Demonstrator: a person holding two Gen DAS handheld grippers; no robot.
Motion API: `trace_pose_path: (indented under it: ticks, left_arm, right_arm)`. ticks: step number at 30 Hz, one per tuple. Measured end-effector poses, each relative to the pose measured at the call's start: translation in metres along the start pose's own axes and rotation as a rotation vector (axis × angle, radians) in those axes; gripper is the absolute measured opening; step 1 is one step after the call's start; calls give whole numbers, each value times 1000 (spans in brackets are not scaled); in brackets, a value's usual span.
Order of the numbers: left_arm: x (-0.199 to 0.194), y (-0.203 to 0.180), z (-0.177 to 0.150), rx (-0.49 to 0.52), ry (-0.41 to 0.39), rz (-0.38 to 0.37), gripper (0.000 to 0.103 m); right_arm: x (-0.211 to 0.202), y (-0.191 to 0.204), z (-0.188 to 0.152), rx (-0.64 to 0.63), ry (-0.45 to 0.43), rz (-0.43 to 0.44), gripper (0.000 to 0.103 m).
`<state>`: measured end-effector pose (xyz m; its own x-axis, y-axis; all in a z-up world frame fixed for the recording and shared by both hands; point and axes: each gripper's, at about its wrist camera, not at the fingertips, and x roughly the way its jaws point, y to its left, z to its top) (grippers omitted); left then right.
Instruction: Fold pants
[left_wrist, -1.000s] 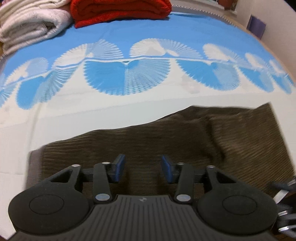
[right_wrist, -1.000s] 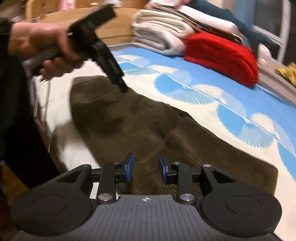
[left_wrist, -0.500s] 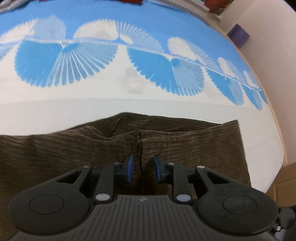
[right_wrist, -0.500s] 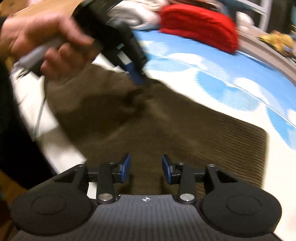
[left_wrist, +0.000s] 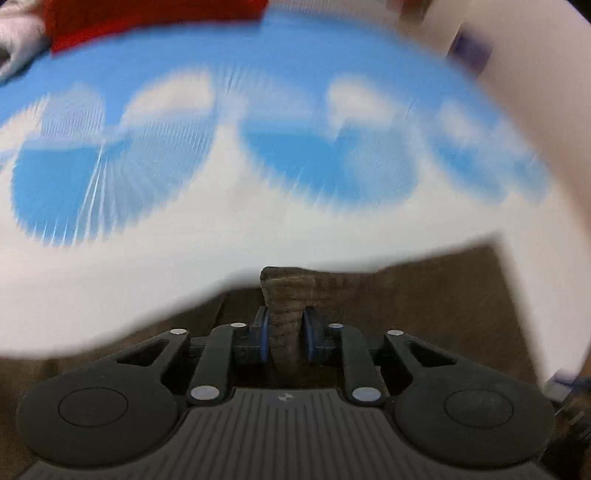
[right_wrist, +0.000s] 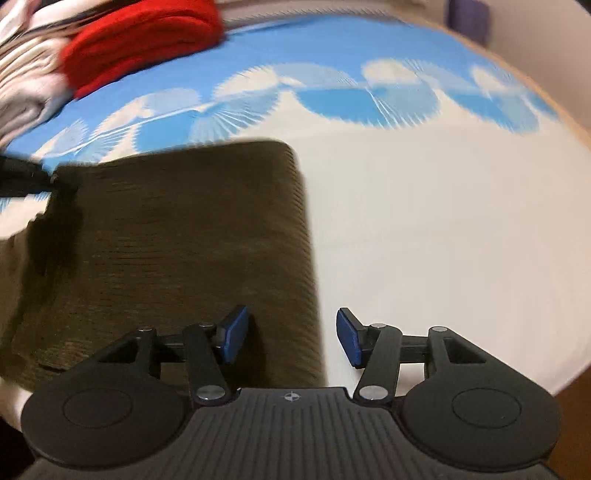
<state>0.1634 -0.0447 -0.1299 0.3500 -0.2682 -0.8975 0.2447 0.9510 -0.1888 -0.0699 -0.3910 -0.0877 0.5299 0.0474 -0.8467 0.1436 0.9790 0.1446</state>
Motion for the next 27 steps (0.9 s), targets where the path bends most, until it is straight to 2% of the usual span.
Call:
trace_pose_path:
  ticks: [1, 2, 4, 6, 8, 10, 14, 17, 20, 23, 24, 25, 26, 27]
  left_arm:
    - [-1, 2, -3, -11, -11, 9, 33]
    - [-9, 2, 0, -24, -50, 20, 33]
    - [-37, 1, 4, -30, -177, 55, 32]
    - [-59, -2, 2, -13, -252, 43, 32]
    - [-64, -8, -1, 9, -209, -10, 32]
    - [-57, -10, -11, 22, -98, -17, 33]
    - [-30, 8, -39, -78, 143, -91, 35]
    - [-15, 13, -64, -99, 255, -131, 36]
    - [-12, 14, -79, -97, 275, -117, 41]
    - [-14, 11, -86, -102, 273, -144, 40]
    - [-15, 7, -87, -83, 269, -140, 37]
    - [-18, 3, -87, -46, 260, -142, 20]
    - [-25, 0, -86, -18, 242, -148, 15]
    - [-33, -1, -83, -12, 220, -161, 14]
  right_arm:
    - [2, -2, -3, 13, 12, 7, 61]
    - [5, -2, -7, 21, 27, 12, 62]
    - [13, -8, -7, 56, 59, 31, 63]
    - [19, -16, -10, 126, 76, 58, 63]
    - [23, -20, -11, 168, 91, 82, 63]
    - [26, -20, -9, 175, 98, 88, 63]
    - [29, -19, -9, 176, 110, 94, 63]
    - [32, -18, -8, 185, 123, 109, 63]
    - [31, -12, -7, 168, 130, 121, 64]
    - [30, -8, -8, 151, 133, 110, 66]
    - [30, -8, -8, 157, 136, 110, 66]
    - [32, -9, -8, 169, 141, 112, 66]
    - [33, -12, -9, 191, 148, 115, 66]
    - [34, -13, -9, 207, 152, 118, 66]
